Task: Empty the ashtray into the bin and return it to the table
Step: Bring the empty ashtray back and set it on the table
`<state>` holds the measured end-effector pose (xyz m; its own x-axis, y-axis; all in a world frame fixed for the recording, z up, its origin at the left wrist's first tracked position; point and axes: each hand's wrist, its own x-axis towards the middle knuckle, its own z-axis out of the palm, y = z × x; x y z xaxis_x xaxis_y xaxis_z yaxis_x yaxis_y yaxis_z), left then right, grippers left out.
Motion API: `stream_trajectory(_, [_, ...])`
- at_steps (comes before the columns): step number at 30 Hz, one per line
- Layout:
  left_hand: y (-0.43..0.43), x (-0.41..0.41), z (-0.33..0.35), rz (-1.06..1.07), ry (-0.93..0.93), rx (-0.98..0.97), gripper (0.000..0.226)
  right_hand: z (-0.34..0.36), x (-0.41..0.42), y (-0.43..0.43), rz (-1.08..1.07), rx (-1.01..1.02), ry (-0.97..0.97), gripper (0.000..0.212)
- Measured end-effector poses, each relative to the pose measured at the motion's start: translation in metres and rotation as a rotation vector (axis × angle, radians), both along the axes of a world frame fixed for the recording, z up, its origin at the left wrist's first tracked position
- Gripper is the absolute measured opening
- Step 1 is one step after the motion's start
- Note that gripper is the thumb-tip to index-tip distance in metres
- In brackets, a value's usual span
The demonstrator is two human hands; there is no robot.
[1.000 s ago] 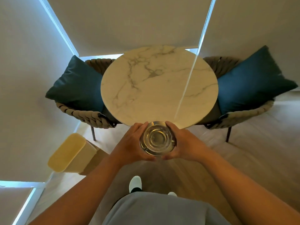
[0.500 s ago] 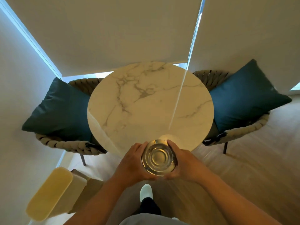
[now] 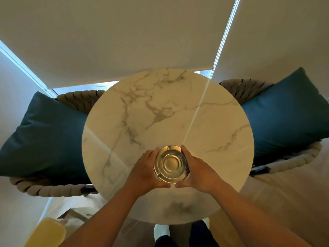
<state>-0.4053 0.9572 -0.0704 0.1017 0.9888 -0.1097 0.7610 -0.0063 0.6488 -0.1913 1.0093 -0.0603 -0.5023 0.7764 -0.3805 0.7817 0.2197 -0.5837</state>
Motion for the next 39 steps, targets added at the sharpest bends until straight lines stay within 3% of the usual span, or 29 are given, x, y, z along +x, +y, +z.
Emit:
stream_trajectory(7, [0.084,-0.006,-0.041,0.071,0.025,0.027,0.127,-0.043,-0.016,0.088,-0.038,0.01,0.033,0.123])
stream_trajectory(15, [0.143,-0.012,-0.081,0.106,0.051,0.028,0.115,-0.08,-0.027,0.152,0.005,0.015,-0.025,0.127])
stream_trajectory(39, [0.173,-0.015,-0.108,0.149,0.204,-0.064,0.13,-0.093,-0.029,0.175,-0.032,-0.026,-0.115,0.138])
